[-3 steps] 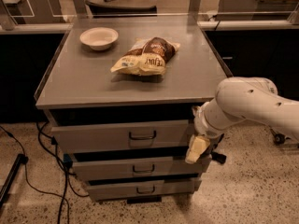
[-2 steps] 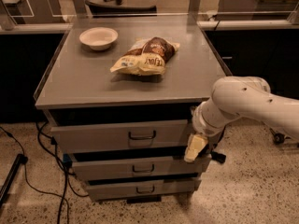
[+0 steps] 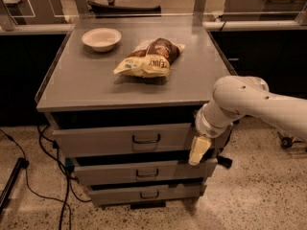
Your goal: Open top drawer
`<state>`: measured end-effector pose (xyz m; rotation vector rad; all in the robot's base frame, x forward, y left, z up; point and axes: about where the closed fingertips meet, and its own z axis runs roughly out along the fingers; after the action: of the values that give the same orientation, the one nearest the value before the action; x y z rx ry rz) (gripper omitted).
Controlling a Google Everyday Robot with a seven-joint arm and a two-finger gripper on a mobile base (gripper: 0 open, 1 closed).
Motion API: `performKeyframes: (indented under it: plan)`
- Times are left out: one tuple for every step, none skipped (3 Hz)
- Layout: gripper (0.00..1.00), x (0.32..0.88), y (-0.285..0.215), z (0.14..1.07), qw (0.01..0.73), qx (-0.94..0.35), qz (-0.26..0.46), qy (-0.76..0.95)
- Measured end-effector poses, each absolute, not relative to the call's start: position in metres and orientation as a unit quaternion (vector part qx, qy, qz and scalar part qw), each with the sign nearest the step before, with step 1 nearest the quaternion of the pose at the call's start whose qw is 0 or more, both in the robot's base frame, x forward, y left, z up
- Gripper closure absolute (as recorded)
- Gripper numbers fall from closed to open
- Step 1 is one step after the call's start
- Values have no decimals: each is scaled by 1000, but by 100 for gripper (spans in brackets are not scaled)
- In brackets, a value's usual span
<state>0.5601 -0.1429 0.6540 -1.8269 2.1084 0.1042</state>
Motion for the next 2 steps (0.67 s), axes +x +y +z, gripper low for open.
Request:
performKeyframes:
  plan:
    - [0, 558, -142, 654, 164, -647, 43, 743]
    - [0, 555, -143, 654, 144, -653, 57, 742]
